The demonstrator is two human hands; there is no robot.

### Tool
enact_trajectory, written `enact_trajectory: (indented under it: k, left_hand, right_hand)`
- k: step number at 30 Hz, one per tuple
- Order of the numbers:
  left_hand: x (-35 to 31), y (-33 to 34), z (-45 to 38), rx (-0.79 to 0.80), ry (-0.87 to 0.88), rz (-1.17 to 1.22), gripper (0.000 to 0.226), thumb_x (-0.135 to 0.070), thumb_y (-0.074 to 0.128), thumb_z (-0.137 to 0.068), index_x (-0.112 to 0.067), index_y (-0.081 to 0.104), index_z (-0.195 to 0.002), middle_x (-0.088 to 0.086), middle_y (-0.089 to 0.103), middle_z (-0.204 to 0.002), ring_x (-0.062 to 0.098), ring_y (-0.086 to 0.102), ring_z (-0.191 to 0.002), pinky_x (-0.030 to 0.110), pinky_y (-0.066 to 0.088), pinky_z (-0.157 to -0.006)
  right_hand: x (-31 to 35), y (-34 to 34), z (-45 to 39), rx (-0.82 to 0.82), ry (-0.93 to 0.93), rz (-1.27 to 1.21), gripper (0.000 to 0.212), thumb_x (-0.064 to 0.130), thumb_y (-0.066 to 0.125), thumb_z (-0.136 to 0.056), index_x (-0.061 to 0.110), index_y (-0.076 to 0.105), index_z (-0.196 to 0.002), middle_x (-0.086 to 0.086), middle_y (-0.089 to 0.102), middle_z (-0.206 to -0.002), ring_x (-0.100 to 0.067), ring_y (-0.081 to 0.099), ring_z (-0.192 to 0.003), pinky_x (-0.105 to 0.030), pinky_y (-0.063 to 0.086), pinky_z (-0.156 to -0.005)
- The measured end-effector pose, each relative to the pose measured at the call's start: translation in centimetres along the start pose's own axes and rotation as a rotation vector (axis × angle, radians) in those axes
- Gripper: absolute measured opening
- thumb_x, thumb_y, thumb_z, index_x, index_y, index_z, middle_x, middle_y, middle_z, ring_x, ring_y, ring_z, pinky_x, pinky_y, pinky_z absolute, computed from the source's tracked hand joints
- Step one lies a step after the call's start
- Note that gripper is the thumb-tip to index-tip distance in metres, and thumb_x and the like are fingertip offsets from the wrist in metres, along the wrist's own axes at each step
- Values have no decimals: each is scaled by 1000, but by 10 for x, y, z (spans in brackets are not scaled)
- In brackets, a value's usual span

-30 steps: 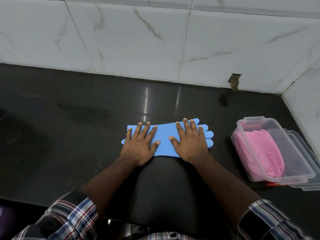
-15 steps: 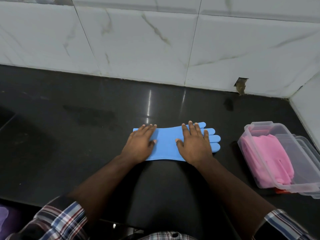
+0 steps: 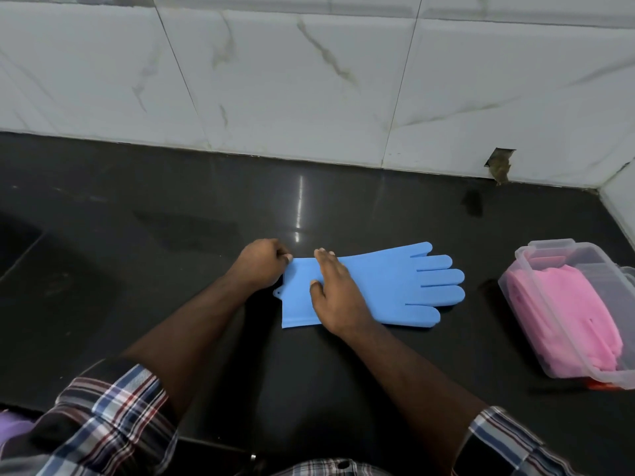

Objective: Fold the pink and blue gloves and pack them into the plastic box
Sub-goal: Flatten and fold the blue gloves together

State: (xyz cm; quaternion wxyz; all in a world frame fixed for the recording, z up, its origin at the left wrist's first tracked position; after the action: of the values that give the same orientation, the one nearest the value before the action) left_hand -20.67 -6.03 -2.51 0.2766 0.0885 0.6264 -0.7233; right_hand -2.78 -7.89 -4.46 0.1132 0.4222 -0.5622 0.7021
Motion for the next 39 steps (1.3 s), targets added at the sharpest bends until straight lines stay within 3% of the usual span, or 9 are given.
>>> enact_trajectory:
  k: [5,8,12,14,17,22,29,34,39]
  left_hand:
    - [1,-5,-7,68,-4,-22,12,-28,63,-95,-18,68,-91,-8,62,-85,16,60,-88,26,39,-72]
    - [-3,-11,-11,102,-15,-9,22,-29,64,-93,-9,70,-86,2,70,-82,23,66,-86,29,42,-63]
    - [-4,-17,-15,199,-57,137,16,-21,66,-90,-7,71,-84,15,75,-82,23,67,-69,26,49,-62]
    - [-2,-18,-15,230,-94,276,4,-11,67,-89,-7,67,-88,17,72,-81,19,64,-65,26,51,-58]
    - [1,-18,-13,231,-122,371,7,-3,68,-88,-5,64,-93,16,67,-78,15,62,-60,24,52,-55]
    - [2,-17,-13,241,-142,411,13,3,68,-89,6,69,-101,18,66,-84,15,61,-63,18,55,-53]
    - [6,-15,-11,228,-178,447,13,7,68,-87,7,72,-99,19,67,-86,16,61,-65,17,57,-56]
    - [6,-14,-9,237,-201,484,12,9,67,-85,2,71,-94,16,66,-84,17,61,-67,20,56,-61]
    - [4,-15,-6,240,-189,485,15,9,62,-86,2,71,-96,18,66,-85,20,60,-72,23,53,-60]
  right_hand:
    - [0,3,-3,-10,0,56,56,15,45,-98,8,30,-152,-6,27,-161,-19,16,-150,-31,14,-121]
    - [4,3,4,2,-82,153,49,22,51,-96,9,47,-143,-8,40,-154,-22,28,-146,-31,22,-118]
    - [17,12,22,-2,-169,341,43,45,51,-90,17,68,-117,-4,64,-124,-26,55,-115,-40,47,-94]
    - [23,15,26,2,-168,424,52,61,46,-85,22,69,-111,0,63,-114,-23,53,-106,-40,48,-83]
    - [26,19,28,49,-166,499,62,71,46,-79,23,67,-112,-1,58,-111,-22,50,-104,-41,46,-80]
    - [28,23,34,48,-241,548,44,55,53,-87,19,71,-105,-3,62,-103,-25,54,-99,-41,42,-76]
    - [27,18,39,84,-269,433,25,34,53,-95,18,71,-102,-3,65,-101,-27,59,-95,-39,42,-74]
    - [31,21,44,67,-318,527,29,41,54,-90,19,70,-101,-1,64,-98,-25,57,-92,-39,43,-71]
    - [40,24,41,126,-344,587,29,41,66,-85,12,69,-86,-5,61,-84,-26,58,-80,-36,43,-64]
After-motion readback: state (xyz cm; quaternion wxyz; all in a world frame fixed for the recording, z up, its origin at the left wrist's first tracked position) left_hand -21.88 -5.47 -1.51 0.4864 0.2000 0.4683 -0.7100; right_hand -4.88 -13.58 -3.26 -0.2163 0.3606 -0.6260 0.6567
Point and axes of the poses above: each hand's wrist, its own z-axis away from the middle knuckle, its own y-axis out of the palm, x = y × z, the point moved 2 cm from there along -z, towards the middle knuckle
